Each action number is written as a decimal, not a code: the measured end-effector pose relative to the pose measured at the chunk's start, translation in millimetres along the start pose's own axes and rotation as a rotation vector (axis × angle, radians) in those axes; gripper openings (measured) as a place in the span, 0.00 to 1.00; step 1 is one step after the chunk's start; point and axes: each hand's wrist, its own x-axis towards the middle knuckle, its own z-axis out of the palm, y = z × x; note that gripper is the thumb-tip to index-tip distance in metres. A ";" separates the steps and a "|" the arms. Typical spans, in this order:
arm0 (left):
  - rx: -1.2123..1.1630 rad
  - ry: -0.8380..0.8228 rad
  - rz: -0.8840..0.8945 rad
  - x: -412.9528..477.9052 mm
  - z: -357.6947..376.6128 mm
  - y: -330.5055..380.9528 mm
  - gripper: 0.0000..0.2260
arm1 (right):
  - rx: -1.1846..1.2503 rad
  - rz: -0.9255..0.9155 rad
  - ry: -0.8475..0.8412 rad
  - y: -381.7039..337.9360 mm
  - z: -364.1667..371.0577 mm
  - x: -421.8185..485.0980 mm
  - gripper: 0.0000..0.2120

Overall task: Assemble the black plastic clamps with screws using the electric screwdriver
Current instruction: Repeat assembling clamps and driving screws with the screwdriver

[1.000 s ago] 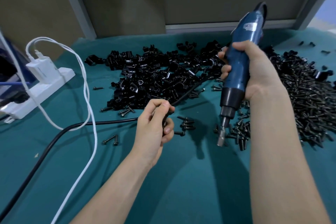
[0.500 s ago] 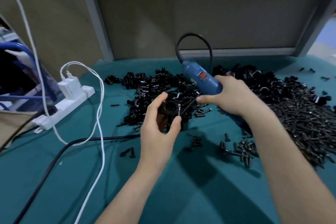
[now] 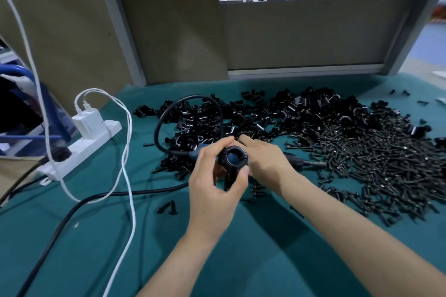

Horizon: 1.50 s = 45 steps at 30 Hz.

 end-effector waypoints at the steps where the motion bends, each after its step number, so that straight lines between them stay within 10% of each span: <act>1: 0.017 -0.007 0.021 -0.6 0.1 -0.6 0.16 | -0.027 -0.024 0.005 1.9 4.2 0.5 0.24; 13: 0.262 -0.500 0.020 -6.7 1.8 -25.5 0.10 | -0.040 -0.134 -0.064 25.1 11.2 -4.7 0.28; 18: 0.205 -0.461 -0.081 -11.5 8.1 -20.5 0.17 | 0.047 -0.139 -0.119 26.5 4.7 -12.9 0.26; 23: 0.246 -0.190 0.030 -8.6 7.6 -10.1 0.21 | 0.697 0.239 0.281 17.5 -24.4 -52.9 0.10; 25: 0.108 -0.243 0.009 -7.2 12.7 -6.1 0.28 | 1.168 0.359 0.240 7.1 -35.9 -76.5 0.08; 31: -0.144 -0.472 -0.164 -20.0 64.7 2.6 0.27 | 1.462 0.427 0.231 26.7 -48.8 -140.2 0.04; 35: -0.159 -0.541 -0.155 -22.8 111.6 18.1 0.11 | 1.412 0.549 0.301 48.8 -54.8 -176.0 0.02; 45: -0.072 -0.827 0.025 -15.9 169.8 48.3 0.10 | 1.097 0.678 0.520 105.9 -97.4 -235.6 0.04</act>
